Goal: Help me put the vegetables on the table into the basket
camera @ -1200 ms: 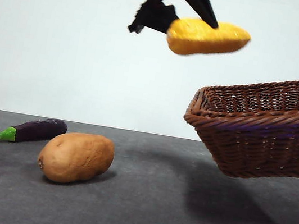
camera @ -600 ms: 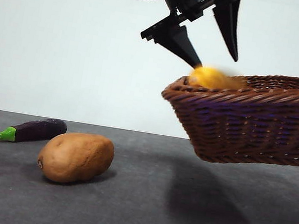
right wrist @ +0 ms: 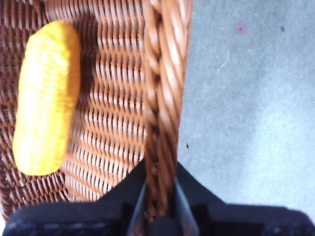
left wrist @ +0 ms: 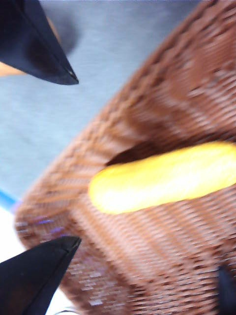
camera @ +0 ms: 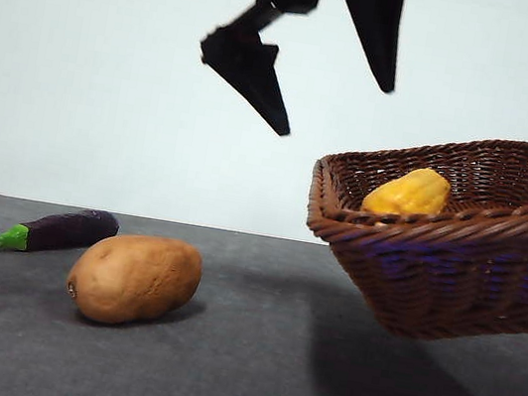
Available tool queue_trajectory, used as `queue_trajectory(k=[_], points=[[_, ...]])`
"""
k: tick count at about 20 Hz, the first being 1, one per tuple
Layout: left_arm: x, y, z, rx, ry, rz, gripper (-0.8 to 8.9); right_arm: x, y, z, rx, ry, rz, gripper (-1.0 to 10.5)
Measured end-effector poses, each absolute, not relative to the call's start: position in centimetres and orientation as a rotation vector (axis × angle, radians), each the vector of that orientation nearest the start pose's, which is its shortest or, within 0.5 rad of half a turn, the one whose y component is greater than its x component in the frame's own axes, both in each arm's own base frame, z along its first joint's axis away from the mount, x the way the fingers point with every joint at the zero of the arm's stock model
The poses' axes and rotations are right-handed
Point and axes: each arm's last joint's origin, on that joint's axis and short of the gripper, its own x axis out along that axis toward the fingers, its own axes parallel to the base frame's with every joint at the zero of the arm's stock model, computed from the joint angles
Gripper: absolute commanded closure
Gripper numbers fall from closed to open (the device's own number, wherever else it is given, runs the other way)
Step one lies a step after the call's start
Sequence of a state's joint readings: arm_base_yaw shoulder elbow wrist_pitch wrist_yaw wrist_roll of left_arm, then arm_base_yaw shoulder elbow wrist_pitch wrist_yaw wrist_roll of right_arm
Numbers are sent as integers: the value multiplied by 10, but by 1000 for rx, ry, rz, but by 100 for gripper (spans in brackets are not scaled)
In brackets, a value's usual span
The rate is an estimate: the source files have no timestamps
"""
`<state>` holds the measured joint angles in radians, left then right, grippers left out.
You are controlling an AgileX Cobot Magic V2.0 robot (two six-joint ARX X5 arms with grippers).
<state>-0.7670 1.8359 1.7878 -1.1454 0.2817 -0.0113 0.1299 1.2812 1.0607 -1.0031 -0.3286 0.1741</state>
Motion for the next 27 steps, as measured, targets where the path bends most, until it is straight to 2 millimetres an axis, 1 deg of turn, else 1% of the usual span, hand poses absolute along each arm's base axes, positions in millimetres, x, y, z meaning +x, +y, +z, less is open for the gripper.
queue_trajectory(k=[1, 3, 6, 8, 10, 12, 13, 15, 17, 19, 23, 27], points=[[257, -260, 320, 320, 1234, -912, 283, 226, 39, 272, 266, 1260, 296, 963], [252, -252, 323, 398, 1255, -858, 283, 226, 39, 272, 263, 1259, 298, 963], [249, -246, 322, 487, 1283, -765, 283, 226, 39, 272, 260, 1259, 300, 963], [248, -243, 319, 499, 1288, -752, 283, 226, 39, 272, 259, 1259, 300, 963], [242, -238, 307, 518, 1320, -749, 283, 226, 39, 272, 257, 1260, 302, 963], [238, -234, 290, 535, 1318, -745, 283, 226, 39, 272, 252, 1260, 305, 963], [238, -231, 276, 551, 1303, -725, 283, 226, 39, 272, 247, 1259, 309, 963], [242, -225, 254, 605, 1276, -638, 282, 226, 39, 272, 242, 1259, 313, 963], [250, -215, 236, 642, 1240, -539, 279, 225, 39, 272, 240, 1265, 314, 963], [258, -209, 226, 604, 1207, -516, 279, 224, 39, 271, 238, 1278, 314, 963], [270, -199, 224, 493, 1217, -613, 278, 224, 39, 271, 236, 1278, 315, 963], [280, -189, 221, 482, 1214, -614, 279, 224, 39, 271, 236, 1276, 316, 963]])
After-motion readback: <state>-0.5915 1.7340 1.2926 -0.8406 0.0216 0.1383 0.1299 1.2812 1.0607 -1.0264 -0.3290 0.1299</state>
